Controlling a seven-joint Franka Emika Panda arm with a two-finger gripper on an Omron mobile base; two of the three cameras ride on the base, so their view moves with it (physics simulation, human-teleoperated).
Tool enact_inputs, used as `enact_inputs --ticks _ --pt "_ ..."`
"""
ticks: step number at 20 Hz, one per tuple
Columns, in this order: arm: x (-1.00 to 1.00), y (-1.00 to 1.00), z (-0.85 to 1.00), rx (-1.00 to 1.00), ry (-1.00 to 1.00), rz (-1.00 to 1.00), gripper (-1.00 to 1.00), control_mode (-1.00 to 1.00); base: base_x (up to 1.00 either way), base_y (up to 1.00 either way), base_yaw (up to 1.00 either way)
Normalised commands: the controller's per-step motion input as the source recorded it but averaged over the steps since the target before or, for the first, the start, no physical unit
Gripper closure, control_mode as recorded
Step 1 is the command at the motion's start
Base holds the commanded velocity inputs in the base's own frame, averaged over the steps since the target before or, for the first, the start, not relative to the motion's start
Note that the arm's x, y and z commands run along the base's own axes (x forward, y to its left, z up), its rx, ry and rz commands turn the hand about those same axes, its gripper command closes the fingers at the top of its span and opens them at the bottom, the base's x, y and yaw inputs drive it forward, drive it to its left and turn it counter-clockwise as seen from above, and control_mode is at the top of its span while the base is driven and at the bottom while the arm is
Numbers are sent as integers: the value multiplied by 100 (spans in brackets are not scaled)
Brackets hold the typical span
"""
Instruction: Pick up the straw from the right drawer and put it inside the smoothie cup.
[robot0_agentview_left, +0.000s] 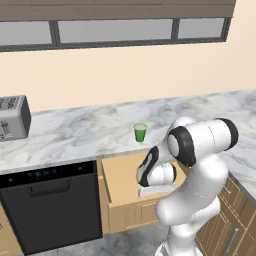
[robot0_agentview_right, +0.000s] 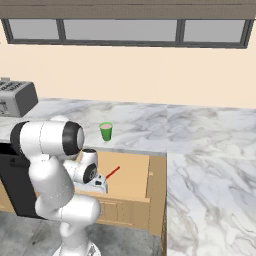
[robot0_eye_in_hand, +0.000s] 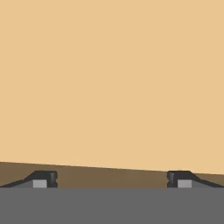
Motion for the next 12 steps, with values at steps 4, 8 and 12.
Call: enact_inputs --ticks 4,8,12 --pt "9 0 66 7 -13 -1 -100 -100 0 0 0" --pt "34 0 40 3 -4 -5 -100 -100 0 0 0" --pt "43 0 3 0 0 -7 -100 -100 0 0 0"
